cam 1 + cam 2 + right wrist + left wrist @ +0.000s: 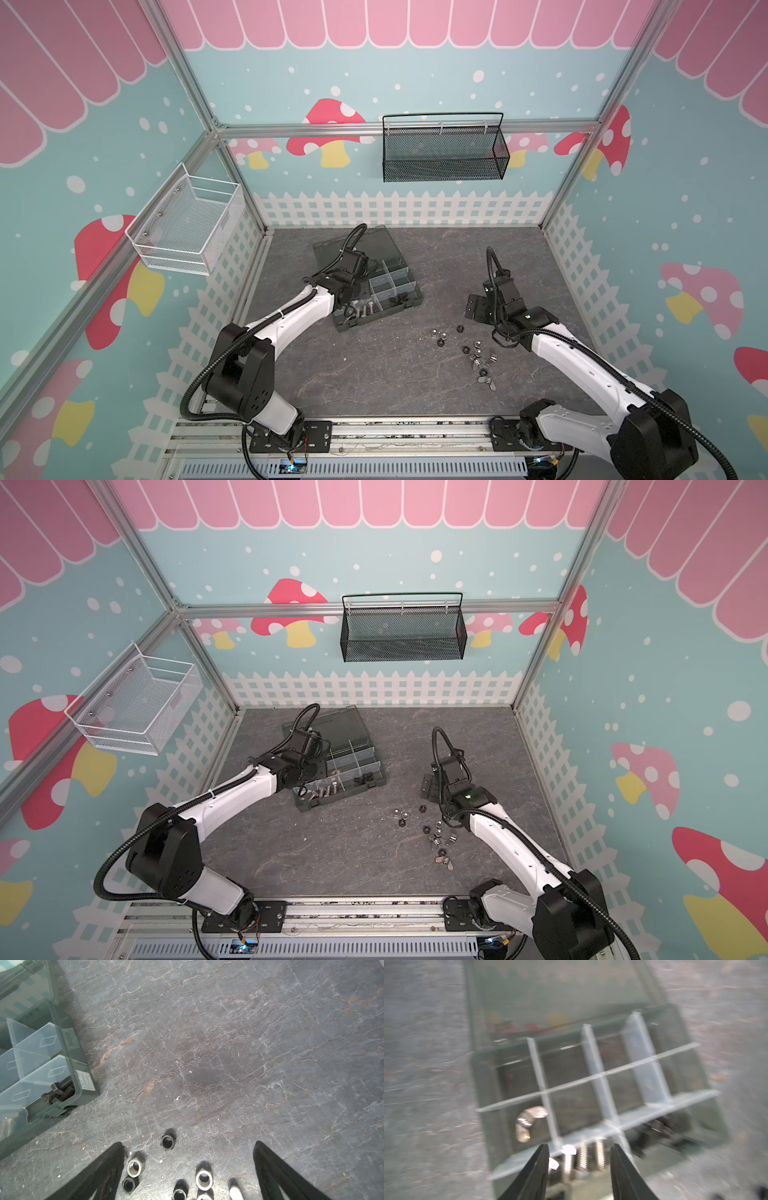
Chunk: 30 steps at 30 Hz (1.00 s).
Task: Sort the screws and nuts into containers
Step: 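Open the left gripper to drop the wing nut into a compartment, then reach the left gripper to the wing nuts near the right arm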
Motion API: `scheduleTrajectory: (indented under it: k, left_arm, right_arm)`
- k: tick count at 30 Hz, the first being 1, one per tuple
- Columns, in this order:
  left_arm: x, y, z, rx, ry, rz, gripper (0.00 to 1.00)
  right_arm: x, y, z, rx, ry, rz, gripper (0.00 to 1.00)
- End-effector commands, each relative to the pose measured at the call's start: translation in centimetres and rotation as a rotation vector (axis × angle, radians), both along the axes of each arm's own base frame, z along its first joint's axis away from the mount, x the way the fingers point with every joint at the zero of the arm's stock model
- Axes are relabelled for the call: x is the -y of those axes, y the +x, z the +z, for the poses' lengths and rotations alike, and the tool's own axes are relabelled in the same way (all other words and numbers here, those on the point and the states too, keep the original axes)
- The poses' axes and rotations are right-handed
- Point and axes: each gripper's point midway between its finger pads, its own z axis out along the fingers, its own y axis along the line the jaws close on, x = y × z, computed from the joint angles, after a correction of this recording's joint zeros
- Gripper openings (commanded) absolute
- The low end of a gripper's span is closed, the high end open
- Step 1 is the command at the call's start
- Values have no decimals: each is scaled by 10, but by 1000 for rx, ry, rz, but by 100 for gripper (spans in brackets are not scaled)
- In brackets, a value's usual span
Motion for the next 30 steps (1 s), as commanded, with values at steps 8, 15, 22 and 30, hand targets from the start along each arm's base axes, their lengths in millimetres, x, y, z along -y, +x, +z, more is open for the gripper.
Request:
scheduleTrajectory:
  k: [8, 15, 22, 30]
  left_arm:
    - [99, -32, 5, 50, -64, -265, 62]
    - [133, -47, -5, 30, -85, -350, 63]
    - [159, -70, -3, 56, -88, -458, 65]
    - [252, -130, -6, 120, -120, -767, 64]
  right_arm:
    - [25, -15, -32, -100, 84, -79, 98]
    - [32, -25, -42, -120, 97, -96, 98]
    - [48, -35, -43, -109, 94, -164, 98]
    - [78, -35, -49, -96, 167, -249, 98]
